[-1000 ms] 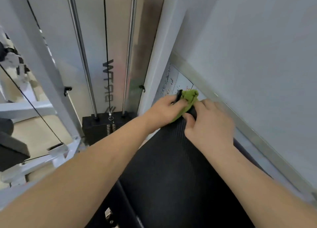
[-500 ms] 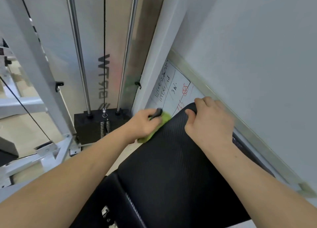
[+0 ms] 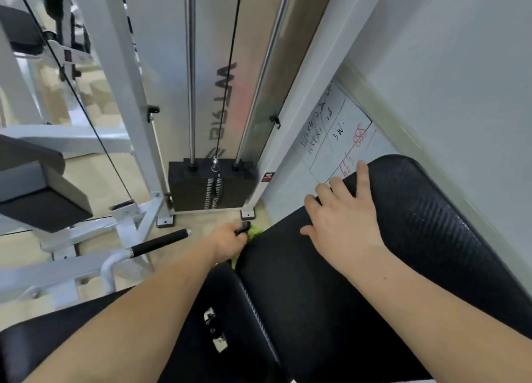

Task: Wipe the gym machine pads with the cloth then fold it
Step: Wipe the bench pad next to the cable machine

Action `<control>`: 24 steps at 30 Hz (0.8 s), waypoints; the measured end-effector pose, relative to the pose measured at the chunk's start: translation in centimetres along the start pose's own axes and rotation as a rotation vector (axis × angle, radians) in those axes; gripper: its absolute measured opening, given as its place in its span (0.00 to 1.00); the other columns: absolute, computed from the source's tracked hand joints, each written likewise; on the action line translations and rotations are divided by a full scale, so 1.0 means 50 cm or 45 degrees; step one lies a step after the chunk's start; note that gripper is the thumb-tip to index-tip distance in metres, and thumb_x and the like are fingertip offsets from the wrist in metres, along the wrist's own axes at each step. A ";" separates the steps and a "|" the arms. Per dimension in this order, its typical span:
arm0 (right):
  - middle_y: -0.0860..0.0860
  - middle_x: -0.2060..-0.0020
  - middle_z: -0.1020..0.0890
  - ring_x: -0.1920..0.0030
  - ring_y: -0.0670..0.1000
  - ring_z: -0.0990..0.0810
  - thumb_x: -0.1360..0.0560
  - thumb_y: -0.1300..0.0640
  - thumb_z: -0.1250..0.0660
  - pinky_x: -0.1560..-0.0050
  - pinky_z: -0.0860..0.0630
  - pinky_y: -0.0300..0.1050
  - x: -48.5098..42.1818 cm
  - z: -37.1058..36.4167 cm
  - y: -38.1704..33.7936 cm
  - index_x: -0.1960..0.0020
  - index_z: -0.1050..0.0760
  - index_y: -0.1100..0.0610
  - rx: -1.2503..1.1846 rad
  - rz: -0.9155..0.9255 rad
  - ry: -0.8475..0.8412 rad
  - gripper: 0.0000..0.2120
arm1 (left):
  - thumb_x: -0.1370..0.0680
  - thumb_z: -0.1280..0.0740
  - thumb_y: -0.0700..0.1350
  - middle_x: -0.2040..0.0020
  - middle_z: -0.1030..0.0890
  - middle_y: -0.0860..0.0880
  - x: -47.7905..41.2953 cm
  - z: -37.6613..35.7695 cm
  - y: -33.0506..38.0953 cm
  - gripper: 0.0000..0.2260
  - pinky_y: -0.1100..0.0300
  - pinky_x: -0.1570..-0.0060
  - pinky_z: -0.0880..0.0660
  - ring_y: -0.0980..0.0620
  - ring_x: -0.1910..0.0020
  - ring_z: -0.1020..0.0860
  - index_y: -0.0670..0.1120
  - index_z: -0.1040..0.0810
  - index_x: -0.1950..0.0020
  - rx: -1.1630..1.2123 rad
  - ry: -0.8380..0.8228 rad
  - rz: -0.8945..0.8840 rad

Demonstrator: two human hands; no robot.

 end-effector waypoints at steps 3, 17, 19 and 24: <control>0.53 0.46 0.19 0.36 0.61 0.25 0.24 0.37 0.31 0.24 0.56 0.77 0.001 -0.012 -0.008 0.41 0.17 0.53 0.009 -0.028 0.055 0.22 | 0.16 0.36 0.46 0.45 0.19 0.50 -0.005 0.006 0.004 0.15 0.66 0.55 0.31 0.54 0.52 0.24 0.53 0.21 0.30 0.007 -0.027 0.004; 0.54 0.52 0.19 0.46 0.59 0.19 0.30 0.51 0.22 0.27 0.29 0.62 0.039 0.007 0.005 0.51 0.17 0.57 -0.514 -0.016 0.560 0.13 | 0.16 0.38 0.44 0.56 0.18 0.54 -0.007 -0.014 0.097 0.12 0.69 0.62 0.27 0.60 0.61 0.23 0.57 0.19 0.39 0.221 0.088 -0.130; 0.52 0.54 0.18 0.47 0.57 0.18 0.29 0.50 0.22 0.26 0.31 0.61 0.064 -0.003 0.006 0.51 0.15 0.55 -0.548 0.008 0.538 0.11 | 0.20 0.39 0.51 0.56 0.17 0.54 0.014 -0.027 0.029 0.11 0.62 0.50 0.21 0.52 0.55 0.18 0.63 0.20 0.42 0.085 0.190 0.010; 0.48 0.51 0.18 0.46 0.53 0.18 0.27 0.50 0.24 0.38 0.21 0.53 0.148 -0.025 -0.022 0.48 0.15 0.52 -0.747 0.083 0.453 0.09 | 0.22 0.39 0.43 0.47 0.18 0.45 0.088 -0.060 0.050 0.13 0.50 0.43 0.21 0.40 0.46 0.19 0.49 0.24 0.39 -0.041 0.360 0.199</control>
Point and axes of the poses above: each hand's wrist, its own x-axis away from the middle knuckle, its own z-axis out of the back of the hand, y = z × x, the point moved 1 cm from there along -x, towards the middle knuckle
